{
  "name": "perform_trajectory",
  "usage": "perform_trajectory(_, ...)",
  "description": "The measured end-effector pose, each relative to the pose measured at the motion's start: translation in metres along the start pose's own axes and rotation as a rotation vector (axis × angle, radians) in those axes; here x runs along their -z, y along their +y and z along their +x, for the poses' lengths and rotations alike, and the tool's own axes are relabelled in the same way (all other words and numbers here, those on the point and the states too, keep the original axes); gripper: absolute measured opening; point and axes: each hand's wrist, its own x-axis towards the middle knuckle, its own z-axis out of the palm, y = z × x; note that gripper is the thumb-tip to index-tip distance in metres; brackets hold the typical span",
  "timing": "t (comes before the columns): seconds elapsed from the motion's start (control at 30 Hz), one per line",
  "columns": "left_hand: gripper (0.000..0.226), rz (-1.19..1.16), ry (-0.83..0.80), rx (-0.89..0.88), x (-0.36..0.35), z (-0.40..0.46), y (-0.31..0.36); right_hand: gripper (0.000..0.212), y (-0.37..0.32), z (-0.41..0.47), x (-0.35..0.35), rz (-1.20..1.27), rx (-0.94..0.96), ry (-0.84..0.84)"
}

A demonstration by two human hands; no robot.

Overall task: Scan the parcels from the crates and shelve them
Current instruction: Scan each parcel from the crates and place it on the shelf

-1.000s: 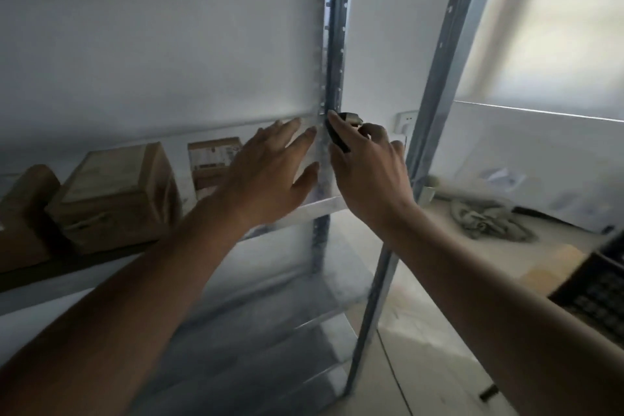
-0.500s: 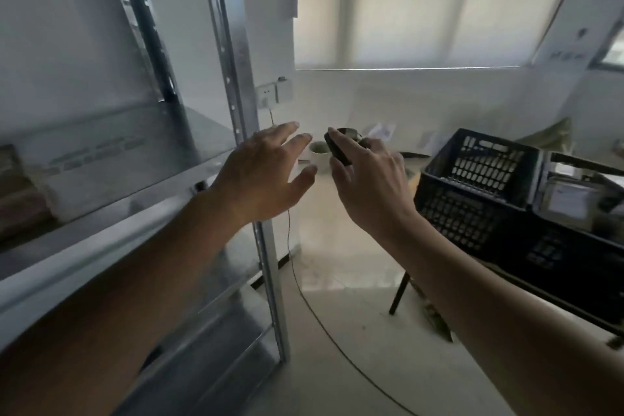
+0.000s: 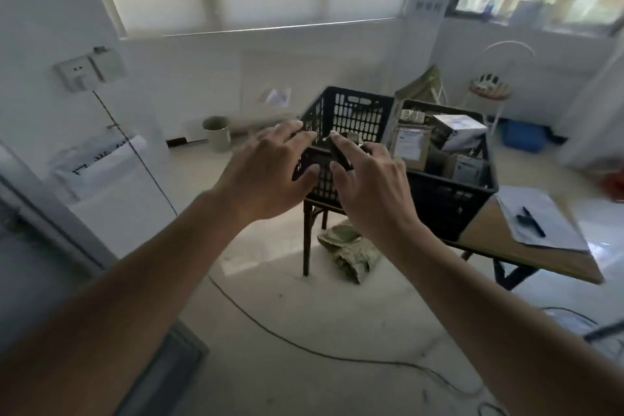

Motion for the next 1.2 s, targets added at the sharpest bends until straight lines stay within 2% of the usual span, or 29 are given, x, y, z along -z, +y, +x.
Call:
perform_trajectory(0.27, 0.065, -0.107, -0.055, -0.160, -0.069, 0.096, 0.060, 0.057, 0.111, 0.010, 0.010, -0.070, -0.187, 0.031)
perform_trajectory(0.57, 0.067, -0.230, -0.159, -0.276, -0.167, 0.231, 0.073, 0.056, 0.211, 0.078, -0.019, -0.093, -0.350, 0.023)
perform_trajectory(0.73, 0.067, -0.262, -0.249, -0.284, -0.212, 0.293, 0.074, 0.052, 0.253, 0.112, -0.040, 0.036, -0.399, 0.017)
perform_trajectory(0.97, 0.068, -0.276, -0.352, -0.212, -0.268, 0.348, 0.084, 0.054, 0.312, 0.148, -0.055, 0.159, -0.521, -0.105)
perform_trajectory(1.2, 0.071, -0.277, -0.414, -0.012, -0.324, 0.376, 0.110, 0.053, 0.381, 0.184, -0.057, 0.433, -0.615, -0.244)
